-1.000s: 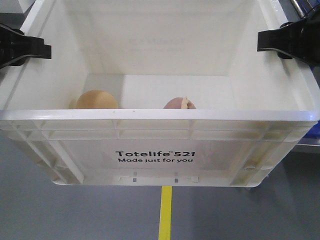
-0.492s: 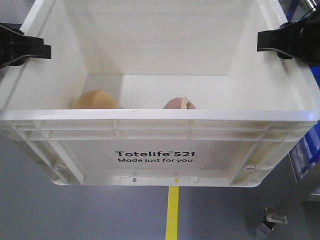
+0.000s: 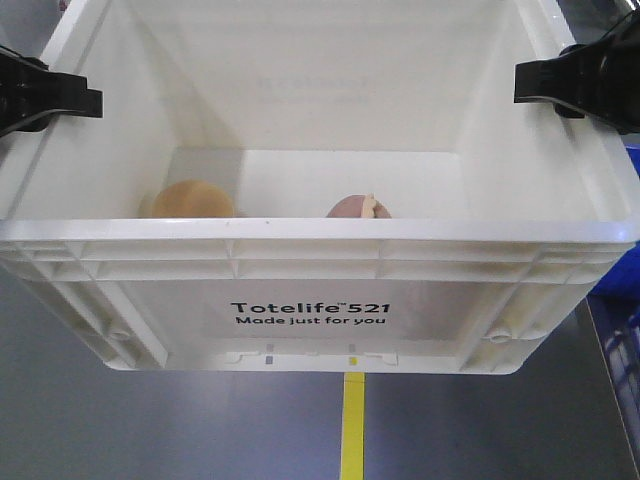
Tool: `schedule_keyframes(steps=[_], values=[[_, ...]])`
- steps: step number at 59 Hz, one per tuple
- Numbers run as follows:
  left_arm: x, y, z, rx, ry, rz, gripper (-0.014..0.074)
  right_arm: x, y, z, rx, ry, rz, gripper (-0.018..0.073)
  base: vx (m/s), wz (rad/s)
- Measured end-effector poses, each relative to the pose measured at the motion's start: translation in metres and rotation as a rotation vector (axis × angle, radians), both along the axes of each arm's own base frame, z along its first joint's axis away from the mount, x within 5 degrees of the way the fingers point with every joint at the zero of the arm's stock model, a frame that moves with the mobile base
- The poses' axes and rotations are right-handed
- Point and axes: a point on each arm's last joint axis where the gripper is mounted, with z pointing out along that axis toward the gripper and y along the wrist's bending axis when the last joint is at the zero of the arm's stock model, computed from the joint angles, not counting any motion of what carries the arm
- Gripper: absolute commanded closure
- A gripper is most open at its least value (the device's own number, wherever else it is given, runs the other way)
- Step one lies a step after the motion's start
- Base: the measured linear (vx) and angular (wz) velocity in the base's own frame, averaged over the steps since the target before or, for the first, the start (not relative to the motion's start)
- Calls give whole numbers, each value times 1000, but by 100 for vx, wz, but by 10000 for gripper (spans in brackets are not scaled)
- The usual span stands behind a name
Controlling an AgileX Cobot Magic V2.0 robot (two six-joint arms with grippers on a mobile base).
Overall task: Place moving items into box and shelve
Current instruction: 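Keep holding the crate while the base turns toward the shelves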
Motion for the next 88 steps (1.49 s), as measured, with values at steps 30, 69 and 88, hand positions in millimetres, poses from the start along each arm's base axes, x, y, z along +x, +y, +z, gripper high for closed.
schedule_keyframes(steps=[30, 69, 88], values=[[0, 0, 0, 0, 0, 0, 603, 0, 0, 0, 0, 0, 0, 568, 48, -2], [0, 0, 0, -1, 0, 0, 603, 0, 0, 0, 0, 0, 0, 568, 50, -5], [0, 0, 0, -1, 0, 0, 603, 0, 0, 0, 0, 0, 0, 568, 52, -4]])
